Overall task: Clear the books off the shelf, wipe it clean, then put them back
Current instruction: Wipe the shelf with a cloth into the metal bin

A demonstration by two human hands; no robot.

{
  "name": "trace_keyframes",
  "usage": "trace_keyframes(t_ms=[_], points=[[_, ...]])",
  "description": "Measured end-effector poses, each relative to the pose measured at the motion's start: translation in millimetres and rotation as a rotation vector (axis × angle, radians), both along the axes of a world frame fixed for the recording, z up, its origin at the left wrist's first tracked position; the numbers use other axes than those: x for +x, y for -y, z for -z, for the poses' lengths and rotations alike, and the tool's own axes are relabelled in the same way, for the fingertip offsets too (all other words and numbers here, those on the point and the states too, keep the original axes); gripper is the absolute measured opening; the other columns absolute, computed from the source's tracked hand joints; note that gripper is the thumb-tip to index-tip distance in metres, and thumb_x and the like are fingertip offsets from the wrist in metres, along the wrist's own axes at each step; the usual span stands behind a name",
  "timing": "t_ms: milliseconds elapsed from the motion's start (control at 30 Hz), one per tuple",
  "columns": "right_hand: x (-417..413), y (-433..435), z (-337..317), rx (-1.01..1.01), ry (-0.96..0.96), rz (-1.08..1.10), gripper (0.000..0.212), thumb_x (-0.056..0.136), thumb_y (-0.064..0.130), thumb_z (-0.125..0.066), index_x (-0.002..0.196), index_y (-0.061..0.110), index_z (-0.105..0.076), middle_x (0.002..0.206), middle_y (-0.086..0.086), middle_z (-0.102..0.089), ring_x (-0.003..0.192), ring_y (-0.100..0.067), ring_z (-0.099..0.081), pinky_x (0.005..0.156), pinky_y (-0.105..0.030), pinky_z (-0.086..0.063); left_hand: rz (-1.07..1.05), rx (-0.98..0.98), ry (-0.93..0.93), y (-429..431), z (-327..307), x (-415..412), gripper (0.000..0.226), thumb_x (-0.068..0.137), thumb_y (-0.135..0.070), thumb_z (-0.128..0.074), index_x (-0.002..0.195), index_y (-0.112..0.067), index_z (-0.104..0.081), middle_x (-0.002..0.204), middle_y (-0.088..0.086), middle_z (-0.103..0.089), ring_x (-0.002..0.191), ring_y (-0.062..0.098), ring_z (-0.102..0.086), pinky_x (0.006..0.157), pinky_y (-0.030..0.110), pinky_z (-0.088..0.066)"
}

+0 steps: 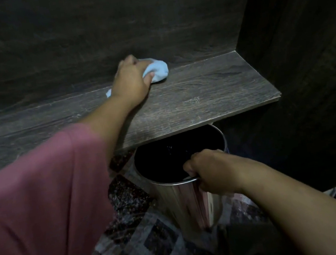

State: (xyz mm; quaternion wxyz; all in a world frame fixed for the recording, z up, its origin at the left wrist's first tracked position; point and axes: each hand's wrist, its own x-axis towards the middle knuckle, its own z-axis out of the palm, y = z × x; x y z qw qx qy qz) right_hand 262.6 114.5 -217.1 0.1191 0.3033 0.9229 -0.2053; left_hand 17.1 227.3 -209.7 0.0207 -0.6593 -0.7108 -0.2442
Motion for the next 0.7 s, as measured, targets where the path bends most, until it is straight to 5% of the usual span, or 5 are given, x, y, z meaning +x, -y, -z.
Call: trace_keyframes(t_ms=[133,267,467,600,700], points=[[-1.8,-7.1,-0.2,0.034,0.035,-0.016,0.02,0.082,0.004,-0.057,0.086,0.023,-0.054,0.107,-0.001,-0.064,0.105,-0.023,-0.059,0.083,-0.03,-0.043,0.067,-0.091,-0.011,2.0,12.8,8.0,0.038,0.095,-0.037,-0.047,0.125,-0.019,-0.061,0.125,0.016,-0.053,0.117,0.033,-0.048,0.102,0.038,-0.036],[-0.4,-7.3,3.8,0.043,0.04,-0.013,0.022,0.079,0.005,-0.057,0.08,0.025,-0.048,0.102,0.001,-0.065,0.103,-0.023,-0.061,0.076,-0.027,-0.034,0.28,-0.077,0.02,44.3,9.8,46.7,0.041,0.091,-0.038,-0.044,0.118,-0.014,-0.065,0.119,0.015,-0.058,0.112,0.033,-0.051,0.097,0.036,-0.035],[6.7,2.6,-7.4,-0.067,0.052,0.059,0.023,0.083,0.001,-0.057,0.077,0.021,-0.048,0.081,0.004,-0.051,0.081,-0.015,-0.049,0.071,-0.022,-0.033,0.446,-0.168,0.185,125.0,3.2,67.6,0.034,0.091,-0.035,-0.048,0.101,-0.009,-0.068,0.1,0.006,-0.063,0.094,0.02,-0.057,0.085,0.03,-0.041],[2.6,13.1,-12.9,-0.08,0.046,0.045,0.025,0.079,-0.003,-0.054,0.076,0.021,-0.048,0.084,0.002,-0.053,0.076,-0.016,-0.049,0.063,-0.02,-0.032,0.172,-0.079,0.411,162.0,-7.6,39.9,0.028,0.09,-0.031,-0.049,0.104,-0.016,-0.067,0.099,-0.001,-0.062,0.094,0.007,-0.055,0.082,0.007,-0.036],[-5.1,19.6,-13.6,-0.082,0.031,0.023,0.028,0.079,-0.003,-0.053,0.069,0.022,-0.043,0.084,0.001,-0.054,0.076,-0.018,-0.051,0.053,-0.021,-0.026,-0.15,0.111,0.375,175.8,-16.4,7.5,0.034,0.093,-0.029,-0.054,0.118,-0.009,-0.066,0.111,0.009,-0.063,0.102,0.017,-0.056,0.086,0.015,-0.035]])
